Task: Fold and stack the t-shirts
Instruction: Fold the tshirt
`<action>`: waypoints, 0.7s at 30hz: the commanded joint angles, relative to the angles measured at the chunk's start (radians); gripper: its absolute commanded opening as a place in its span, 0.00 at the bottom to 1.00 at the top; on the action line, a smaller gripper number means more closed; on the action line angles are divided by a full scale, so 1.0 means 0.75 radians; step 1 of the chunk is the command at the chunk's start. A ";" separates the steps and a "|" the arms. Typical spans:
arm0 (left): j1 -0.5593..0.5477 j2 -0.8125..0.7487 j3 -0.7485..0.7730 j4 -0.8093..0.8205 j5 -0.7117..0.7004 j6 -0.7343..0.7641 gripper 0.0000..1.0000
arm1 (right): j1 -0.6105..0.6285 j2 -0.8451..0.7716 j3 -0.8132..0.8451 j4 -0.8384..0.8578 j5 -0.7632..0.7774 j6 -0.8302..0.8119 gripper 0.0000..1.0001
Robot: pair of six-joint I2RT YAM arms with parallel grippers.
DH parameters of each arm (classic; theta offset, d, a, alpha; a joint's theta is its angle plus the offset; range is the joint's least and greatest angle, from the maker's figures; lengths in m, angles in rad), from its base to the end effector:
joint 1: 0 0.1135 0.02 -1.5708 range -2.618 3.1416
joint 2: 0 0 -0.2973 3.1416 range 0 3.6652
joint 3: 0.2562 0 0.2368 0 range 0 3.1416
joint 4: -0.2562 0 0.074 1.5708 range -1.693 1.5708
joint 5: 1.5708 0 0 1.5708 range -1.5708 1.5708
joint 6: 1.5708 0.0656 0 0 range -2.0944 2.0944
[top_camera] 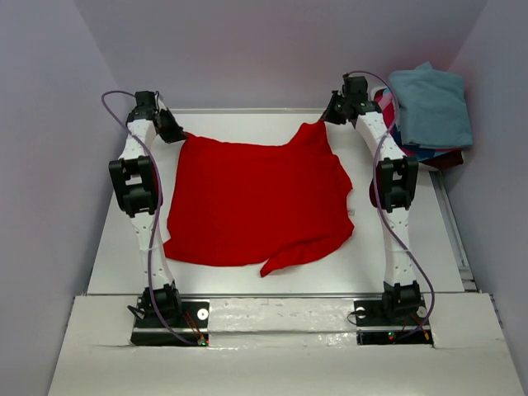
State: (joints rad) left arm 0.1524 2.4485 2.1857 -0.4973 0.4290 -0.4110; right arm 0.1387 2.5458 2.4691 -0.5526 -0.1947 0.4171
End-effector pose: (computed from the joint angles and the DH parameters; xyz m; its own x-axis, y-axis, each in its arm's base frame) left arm 0.5798 0.0614 0.2098 -0.6882 -0.4733 -0.5499 -0.1255 0.8242 -0.5523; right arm 0.6033 0.0970 0.2412 -0.6507 0.3105 -0.6930 -0.0295 0.9016 0.4316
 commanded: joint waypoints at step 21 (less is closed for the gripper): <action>-0.005 -0.342 -0.229 -0.084 -0.108 -0.041 0.06 | 0.056 -0.334 -0.269 -0.040 -0.021 -0.018 0.07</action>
State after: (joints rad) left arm 0.1520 2.3043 2.0430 -0.5461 0.3614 -0.4244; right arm 0.1680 2.4023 2.3203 -0.5976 -0.1986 0.4068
